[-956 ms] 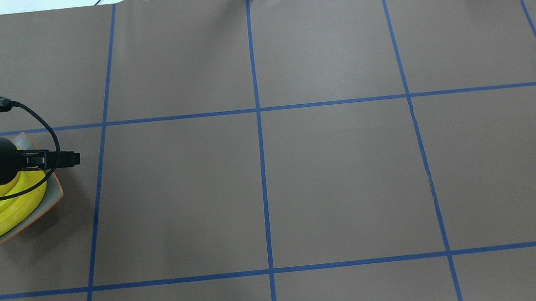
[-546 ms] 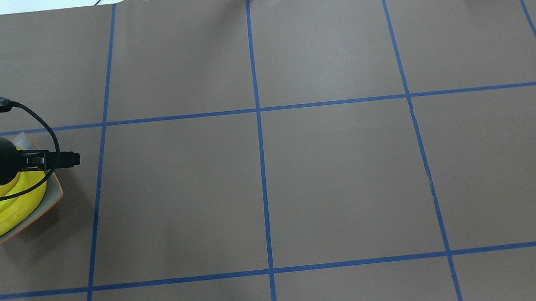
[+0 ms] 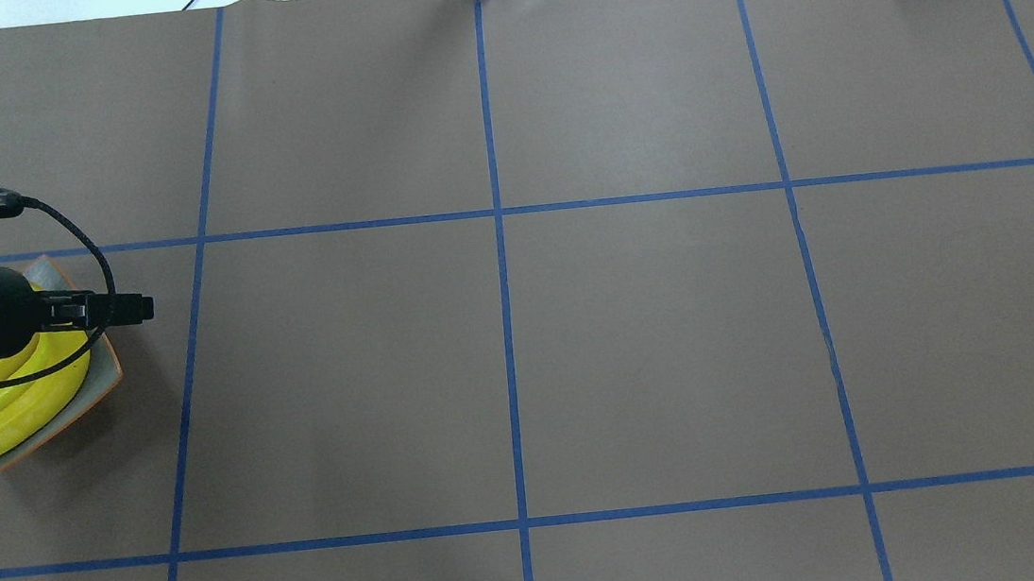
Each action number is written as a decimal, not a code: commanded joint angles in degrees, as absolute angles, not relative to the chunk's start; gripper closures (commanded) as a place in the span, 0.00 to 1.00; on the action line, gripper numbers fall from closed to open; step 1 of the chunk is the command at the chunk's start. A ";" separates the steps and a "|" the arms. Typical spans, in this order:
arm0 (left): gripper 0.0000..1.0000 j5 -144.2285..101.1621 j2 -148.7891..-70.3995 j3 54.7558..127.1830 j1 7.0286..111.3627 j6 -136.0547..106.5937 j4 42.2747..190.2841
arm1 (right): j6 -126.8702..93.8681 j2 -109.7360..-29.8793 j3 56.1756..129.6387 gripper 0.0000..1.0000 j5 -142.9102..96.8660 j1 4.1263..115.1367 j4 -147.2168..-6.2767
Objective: Transfer all bananas from basket to plate
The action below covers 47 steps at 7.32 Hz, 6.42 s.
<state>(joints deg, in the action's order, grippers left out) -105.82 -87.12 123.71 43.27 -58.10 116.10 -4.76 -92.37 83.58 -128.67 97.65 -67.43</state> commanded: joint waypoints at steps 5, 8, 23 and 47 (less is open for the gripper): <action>0.00 -105.82 -86.92 123.57 43.07 -58.18 116.10 | -4.66 -93.52 86.22 1.00 -128.76 98.61 -69.08; 0.00 -105.82 -86.92 123.57 43.07 -58.18 116.10 | -4.66 -93.16 86.22 1.00 -128.58 98.61 -69.17; 0.00 -106.00 -87.63 123.22 42.98 -58.27 116.37 | -25.34 -70.15 92.17 1.00 -138.95 87.75 -81.30; 0.01 -122.96 -122.34 99.14 38.50 -67.94 164.71 | -59.33 -55.99 113.37 1.00 -144.58 50.81 -74.88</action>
<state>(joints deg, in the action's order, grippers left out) -123.12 -122.21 99.30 38.50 -67.91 164.37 -59.03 -55.98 112.50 -144.57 51.87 -74.96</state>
